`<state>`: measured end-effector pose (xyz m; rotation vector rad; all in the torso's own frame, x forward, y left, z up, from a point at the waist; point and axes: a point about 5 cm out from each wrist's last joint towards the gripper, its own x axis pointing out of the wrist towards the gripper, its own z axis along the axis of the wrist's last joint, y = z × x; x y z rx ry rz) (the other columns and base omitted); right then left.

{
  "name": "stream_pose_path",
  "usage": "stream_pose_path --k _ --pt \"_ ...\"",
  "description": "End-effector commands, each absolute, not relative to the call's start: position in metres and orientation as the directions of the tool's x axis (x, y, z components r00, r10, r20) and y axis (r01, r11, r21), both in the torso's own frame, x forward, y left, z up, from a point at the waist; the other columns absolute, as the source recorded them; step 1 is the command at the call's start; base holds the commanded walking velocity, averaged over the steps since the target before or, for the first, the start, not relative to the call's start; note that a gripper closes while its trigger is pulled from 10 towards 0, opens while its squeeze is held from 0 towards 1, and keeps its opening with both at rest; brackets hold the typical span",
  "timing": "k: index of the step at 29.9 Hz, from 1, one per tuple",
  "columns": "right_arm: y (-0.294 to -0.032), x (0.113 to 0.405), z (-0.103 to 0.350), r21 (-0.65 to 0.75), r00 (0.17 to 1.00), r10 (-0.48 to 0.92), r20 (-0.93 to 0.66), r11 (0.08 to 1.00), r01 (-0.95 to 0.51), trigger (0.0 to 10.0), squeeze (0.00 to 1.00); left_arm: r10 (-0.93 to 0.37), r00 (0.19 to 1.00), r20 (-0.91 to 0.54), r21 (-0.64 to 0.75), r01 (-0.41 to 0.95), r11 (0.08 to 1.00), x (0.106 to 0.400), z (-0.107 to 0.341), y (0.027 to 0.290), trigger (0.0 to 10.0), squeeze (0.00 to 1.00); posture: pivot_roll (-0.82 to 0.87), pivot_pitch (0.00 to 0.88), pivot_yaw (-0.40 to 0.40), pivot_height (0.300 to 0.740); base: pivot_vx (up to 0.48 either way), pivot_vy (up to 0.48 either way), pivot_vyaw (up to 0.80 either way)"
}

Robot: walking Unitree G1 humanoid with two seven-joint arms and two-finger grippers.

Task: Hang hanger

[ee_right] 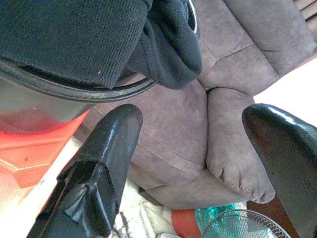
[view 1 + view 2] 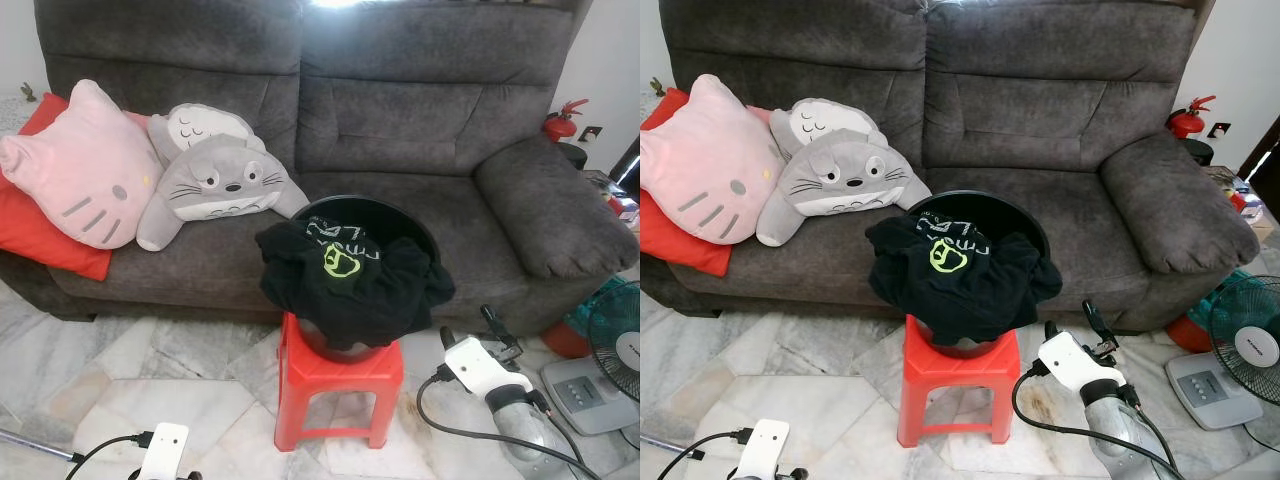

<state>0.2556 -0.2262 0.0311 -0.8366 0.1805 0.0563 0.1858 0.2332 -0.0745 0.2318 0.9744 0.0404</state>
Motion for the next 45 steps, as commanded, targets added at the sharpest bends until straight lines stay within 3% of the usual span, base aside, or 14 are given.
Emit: stream_pose_path --k 1,14,30,45 --pt "-0.226 0.257 0.028 -0.720 0.977 -0.021 -0.212 0.679 -0.141 10.0 0.00 0.134 0.554 -0.821 0.212 0.080 0.974 0.186 -0.075 0.233 10.0 0.00 -0.19 0.000 -0.050 0.740 0.000 0.000 0.00" --pt "-0.220 0.283 0.041 -0.695 0.970 0.072 -0.232 0.685 -0.217 10.0 0.00 0.131 0.562 -0.816 0.206 0.072 0.976 0.191 -0.073 0.230 10.0 0.00 -0.18 0.000 -0.067 0.740 0.000 0.000 0.00" --pt "-0.220 0.250 0.015 -0.667 0.952 0.045 -0.303 0.703 -0.245 10.0 0.00 0.126 0.557 -0.821 0.204 0.080 0.976 0.191 -0.073 0.230 10.0 0.00 -0.18 0.000 -0.061 0.740 0.000 0.000 0.00" --pt "-0.204 0.265 0.031 -0.634 0.940 0.209 -0.270 0.696 -0.337 10.0 0.00 0.130 0.559 -0.819 0.209 0.079 0.975 0.193 -0.072 0.230 10.0 0.00 -0.18 0.002 -0.063 0.740 0.000 0.000 0.00"
